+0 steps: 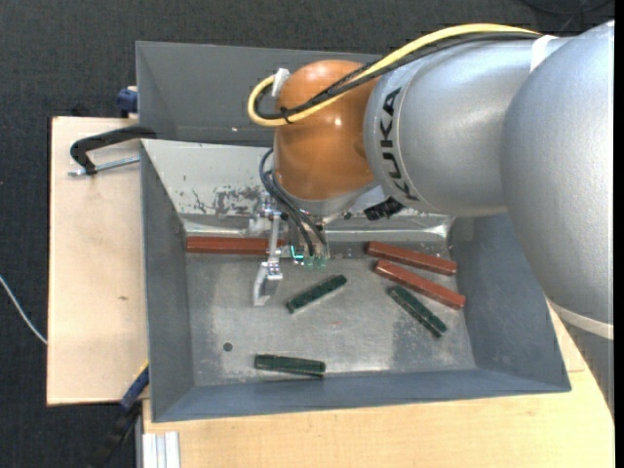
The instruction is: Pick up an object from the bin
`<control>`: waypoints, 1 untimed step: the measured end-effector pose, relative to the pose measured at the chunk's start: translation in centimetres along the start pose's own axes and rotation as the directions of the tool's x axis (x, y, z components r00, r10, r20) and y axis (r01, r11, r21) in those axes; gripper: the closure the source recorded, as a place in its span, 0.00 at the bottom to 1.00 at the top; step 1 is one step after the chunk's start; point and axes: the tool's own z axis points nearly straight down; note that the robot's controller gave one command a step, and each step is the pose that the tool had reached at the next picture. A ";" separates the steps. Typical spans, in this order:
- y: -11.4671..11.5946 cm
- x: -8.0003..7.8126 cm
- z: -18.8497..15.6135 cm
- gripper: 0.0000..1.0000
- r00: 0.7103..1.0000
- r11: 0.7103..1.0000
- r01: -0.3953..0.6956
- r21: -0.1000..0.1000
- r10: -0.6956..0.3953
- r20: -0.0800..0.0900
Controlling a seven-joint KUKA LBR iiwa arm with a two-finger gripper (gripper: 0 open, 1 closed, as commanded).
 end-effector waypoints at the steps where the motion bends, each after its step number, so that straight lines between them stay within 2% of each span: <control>1: -0.1 -0.2 -0.5 0.00 1.000 1.000 -0.002 -0.002 0.002 0.008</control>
Offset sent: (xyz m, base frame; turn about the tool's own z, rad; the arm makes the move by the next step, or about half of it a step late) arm -0.0291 -0.0578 -0.0496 -0.0675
